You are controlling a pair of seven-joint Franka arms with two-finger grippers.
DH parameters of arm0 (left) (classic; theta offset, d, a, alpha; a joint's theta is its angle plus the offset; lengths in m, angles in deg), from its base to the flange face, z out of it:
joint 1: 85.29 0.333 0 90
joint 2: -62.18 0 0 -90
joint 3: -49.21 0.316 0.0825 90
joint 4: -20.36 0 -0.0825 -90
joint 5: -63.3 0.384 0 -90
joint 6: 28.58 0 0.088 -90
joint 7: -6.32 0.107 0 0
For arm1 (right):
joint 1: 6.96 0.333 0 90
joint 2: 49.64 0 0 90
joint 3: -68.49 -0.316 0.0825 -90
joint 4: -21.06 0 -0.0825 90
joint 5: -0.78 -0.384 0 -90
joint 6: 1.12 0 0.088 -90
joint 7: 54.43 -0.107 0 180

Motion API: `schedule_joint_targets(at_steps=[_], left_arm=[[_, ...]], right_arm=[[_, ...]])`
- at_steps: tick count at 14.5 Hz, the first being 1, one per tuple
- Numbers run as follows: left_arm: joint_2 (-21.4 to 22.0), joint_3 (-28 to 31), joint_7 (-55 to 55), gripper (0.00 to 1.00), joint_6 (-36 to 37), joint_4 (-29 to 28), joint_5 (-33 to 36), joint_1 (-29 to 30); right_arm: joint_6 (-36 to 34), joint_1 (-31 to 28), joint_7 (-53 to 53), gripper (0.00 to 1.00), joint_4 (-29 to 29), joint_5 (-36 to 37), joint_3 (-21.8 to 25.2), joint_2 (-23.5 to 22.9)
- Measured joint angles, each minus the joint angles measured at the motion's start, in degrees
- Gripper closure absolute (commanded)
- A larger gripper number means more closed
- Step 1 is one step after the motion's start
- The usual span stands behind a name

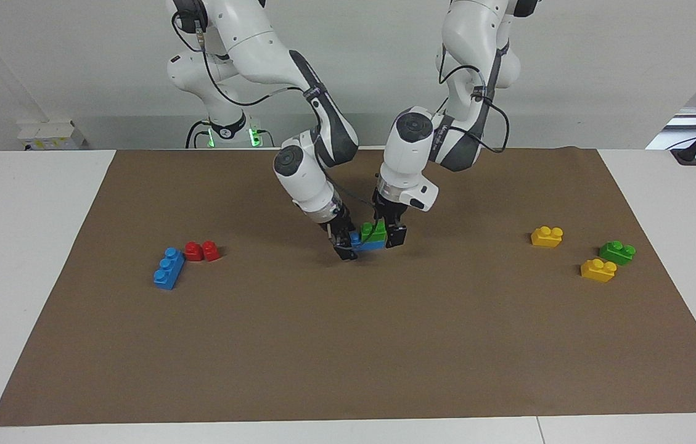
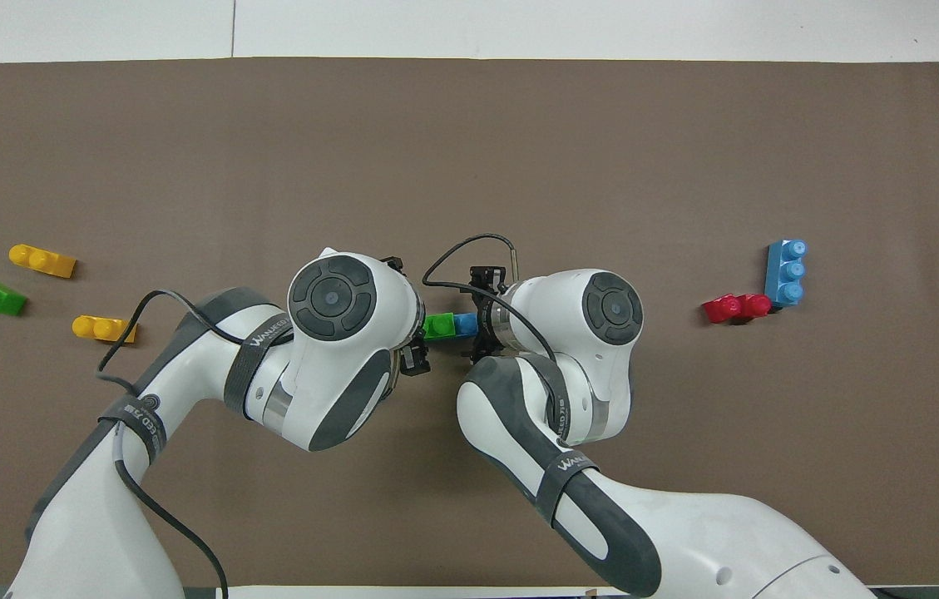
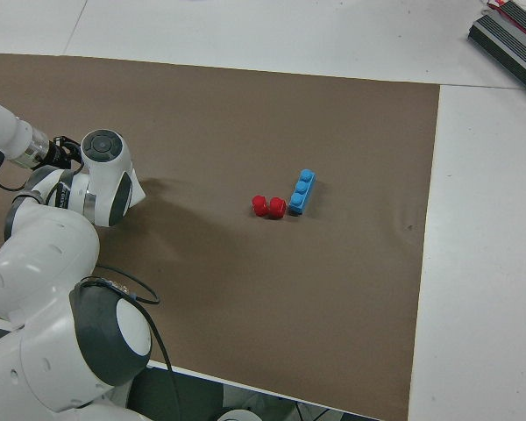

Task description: Remove green block with left arm and hold with right

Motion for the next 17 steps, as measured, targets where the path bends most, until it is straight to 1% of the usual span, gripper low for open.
schedule_joint_targets(at_steps=[4,6,13,15,17], left_arm=[[0.0,0.0,-0.2,0.00,0.0,0.0,0.0,-0.3],[0.0,0.0,-0.9,0.00,-0.1,0.0,0.0,-0.7],[0.0,0.0,-2.4,0.00,-0.3,0.0,0.1,-1.5],[-0.1,0.0,-2.4,0.00,-0.3,0.0,0.1,-1.5],[-0.3,0.0,-2.4,0.00,-0.3,0.0,0.1,-1.5]], right_arm=[[0.2,0.1,0.0,0.32,0.0,-0.5,0.1,-0.2],[0.2,0.1,0.0,0.39,0.0,-0.5,0.1,-0.2],[0.2,-0.1,0.0,0.54,0.0,-1.9,0.2,-0.2],[0.2,-0.1,0.0,0.58,0.0,-3.3,0.2,-0.2],[0.2,-0.2,0.0,0.72,0.0,-4.5,0.3,-0.2]])
